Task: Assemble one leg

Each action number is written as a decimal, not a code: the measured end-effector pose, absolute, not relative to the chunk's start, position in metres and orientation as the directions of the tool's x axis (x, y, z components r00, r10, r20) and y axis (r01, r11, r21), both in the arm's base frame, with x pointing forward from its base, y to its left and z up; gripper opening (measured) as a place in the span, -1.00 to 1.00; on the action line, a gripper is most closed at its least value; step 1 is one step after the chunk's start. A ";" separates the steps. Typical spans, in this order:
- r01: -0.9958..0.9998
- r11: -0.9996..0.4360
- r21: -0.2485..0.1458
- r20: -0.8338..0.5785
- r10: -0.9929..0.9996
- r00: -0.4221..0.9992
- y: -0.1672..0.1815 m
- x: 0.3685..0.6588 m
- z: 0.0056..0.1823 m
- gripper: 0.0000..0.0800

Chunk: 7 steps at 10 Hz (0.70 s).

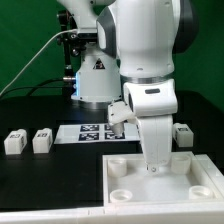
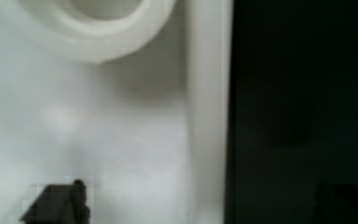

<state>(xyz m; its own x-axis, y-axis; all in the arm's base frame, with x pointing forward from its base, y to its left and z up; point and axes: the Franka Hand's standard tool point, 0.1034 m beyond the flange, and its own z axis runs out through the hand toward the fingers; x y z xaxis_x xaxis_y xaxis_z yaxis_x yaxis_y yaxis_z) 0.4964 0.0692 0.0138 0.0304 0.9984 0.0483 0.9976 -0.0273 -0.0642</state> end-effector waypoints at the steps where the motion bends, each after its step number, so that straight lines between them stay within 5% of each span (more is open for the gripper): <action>1: 0.998 -0.027 -0.064 0.048 0.998 0.031 0.069 0.496 0.014 0.62; 5: 0.998 -0.031 -0.063 0.048 0.998 0.034 0.068 0.497 0.015 0.62; 7: 0.995 -0.084 -0.047 0.034 0.996 0.086 0.070 0.492 0.038 0.62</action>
Offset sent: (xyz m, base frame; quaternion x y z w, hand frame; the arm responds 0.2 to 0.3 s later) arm 0.0000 0.0000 0.0000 0.0000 0.0000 0.0000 1.0000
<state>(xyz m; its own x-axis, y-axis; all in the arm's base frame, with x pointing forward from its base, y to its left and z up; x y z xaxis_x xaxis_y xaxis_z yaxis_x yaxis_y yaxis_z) 0.4923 0.0701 0.0376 0.0856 0.9957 0.0343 0.9954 -0.0839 -0.0466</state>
